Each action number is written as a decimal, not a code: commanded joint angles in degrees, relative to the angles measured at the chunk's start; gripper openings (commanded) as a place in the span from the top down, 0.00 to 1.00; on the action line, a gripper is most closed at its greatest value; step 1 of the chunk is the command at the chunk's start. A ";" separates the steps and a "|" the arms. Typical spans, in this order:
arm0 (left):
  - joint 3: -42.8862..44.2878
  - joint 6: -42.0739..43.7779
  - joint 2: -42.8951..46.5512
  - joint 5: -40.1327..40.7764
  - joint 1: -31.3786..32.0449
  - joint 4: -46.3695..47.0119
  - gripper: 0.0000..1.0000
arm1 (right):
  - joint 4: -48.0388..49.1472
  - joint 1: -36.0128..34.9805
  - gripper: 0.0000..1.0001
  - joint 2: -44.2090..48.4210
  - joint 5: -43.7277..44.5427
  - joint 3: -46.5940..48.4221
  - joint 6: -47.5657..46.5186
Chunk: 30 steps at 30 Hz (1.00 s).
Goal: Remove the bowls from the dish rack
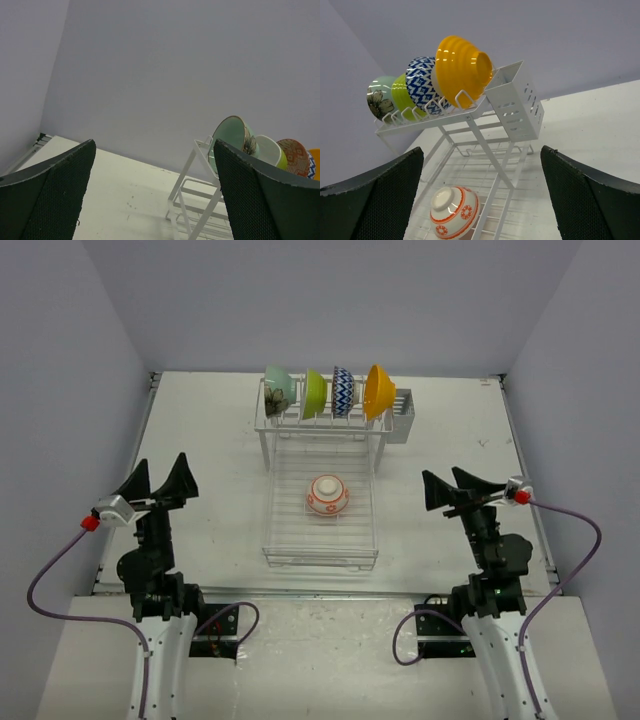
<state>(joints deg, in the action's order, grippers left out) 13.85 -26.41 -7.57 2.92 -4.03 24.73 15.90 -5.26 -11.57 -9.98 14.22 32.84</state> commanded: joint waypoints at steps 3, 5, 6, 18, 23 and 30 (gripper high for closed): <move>2.58 -2.06 -2.79 4.81 0.52 1.02 0.00 | -0.96 -0.19 0.01 -2.05 1.45 4.76 -1.90; 6.51 -1.37 -7.77 2.90 0.60 -1.68 0.00 | -2.36 -0.28 0.01 -3.45 1.36 7.39 -2.60; 8.55 -1.36 -10.85 -0.25 0.60 -3.36 0.00 | -3.67 -0.28 0.01 -4.07 1.71 8.45 -2.52; 46.17 -4.61 -56.57 -26.72 0.34 -21.84 0.14 | -7.20 -0.28 0.01 -12.33 1.10 13.82 -3.84; 53.56 -7.42 -66.07 -39.88 0.43 -19.82 0.20 | -6.85 -0.28 0.01 -12.51 1.28 13.47 -4.36; 52.95 -19.35 -70.64 -50.90 0.34 -2.97 0.18 | -6.06 -0.28 0.01 -13.04 1.54 12.94 -4.89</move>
<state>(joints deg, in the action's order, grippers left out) 65.06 -38.72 -77.60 -39.97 -3.66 11.03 8.56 -5.32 -24.03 -8.97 26.13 29.21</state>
